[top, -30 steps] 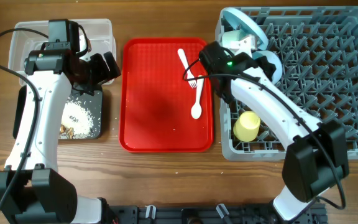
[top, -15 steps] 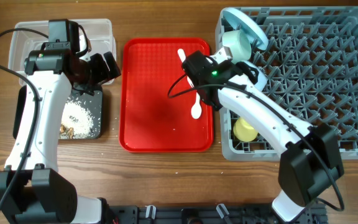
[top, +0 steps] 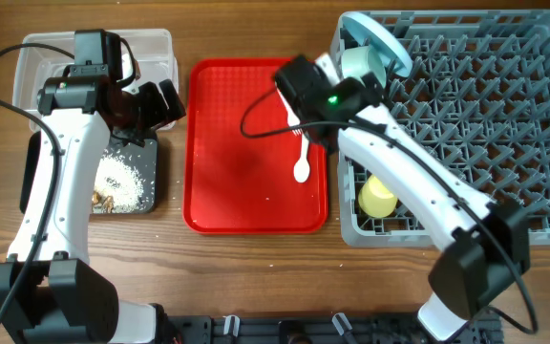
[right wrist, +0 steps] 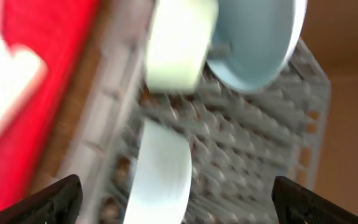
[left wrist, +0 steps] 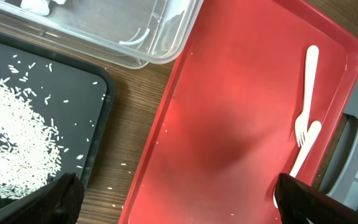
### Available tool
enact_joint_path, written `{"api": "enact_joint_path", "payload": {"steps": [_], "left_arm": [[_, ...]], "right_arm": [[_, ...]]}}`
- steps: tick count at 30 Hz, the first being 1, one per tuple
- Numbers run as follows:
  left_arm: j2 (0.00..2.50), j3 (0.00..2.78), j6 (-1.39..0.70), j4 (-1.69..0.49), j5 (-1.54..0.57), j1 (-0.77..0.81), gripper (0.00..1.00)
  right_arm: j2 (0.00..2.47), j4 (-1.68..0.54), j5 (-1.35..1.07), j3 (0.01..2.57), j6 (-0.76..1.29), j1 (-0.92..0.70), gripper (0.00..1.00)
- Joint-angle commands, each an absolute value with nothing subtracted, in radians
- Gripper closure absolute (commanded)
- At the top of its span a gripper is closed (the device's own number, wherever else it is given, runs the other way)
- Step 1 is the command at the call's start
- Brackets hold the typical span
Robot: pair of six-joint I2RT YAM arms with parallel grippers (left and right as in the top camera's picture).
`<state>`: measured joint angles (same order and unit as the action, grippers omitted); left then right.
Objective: Sort waste into correct bins and load items into the dishwasher rack
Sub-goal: 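Reach the right gripper to the red tray and grasp the white spoon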
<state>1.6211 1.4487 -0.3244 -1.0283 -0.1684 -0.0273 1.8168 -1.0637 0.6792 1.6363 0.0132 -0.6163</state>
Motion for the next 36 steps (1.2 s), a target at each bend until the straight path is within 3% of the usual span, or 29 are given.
{"api": "enact_joint_path", "payload": {"steps": [1,4,7,17,24,36], "left_arm": [[1.614,1.464,-0.326,-1.026,-0.163,-0.030,0.00],[1.614,1.464,-0.326,-1.026,-0.163,-0.030,0.00],[1.614,1.464,-0.326,-1.026,-0.163,-0.030,0.00],[1.614,1.464,-0.326,-1.026,-0.163,-0.030,0.00],[1.614,1.464,-0.326,-1.026,-0.163,-0.030,0.00],[1.614,1.464,-0.326,-1.026,-0.163,-0.030,0.00]], "right_arm": [[1.755,-0.973,0.355,1.709,0.020,-0.614,0.00],[1.755,-0.860,0.026,1.704,0.054,-0.613,0.00],[1.778,-0.801,-0.084,1.684,0.159,-0.612,0.00],[1.958,-0.826,-0.008,1.604,0.429,-0.612,0.25],[2.104,-0.894,0.019,1.604,0.449,-0.612,0.33],[2.142,-0.900,0.109,1.563,0.546,-0.611,0.42]]}}
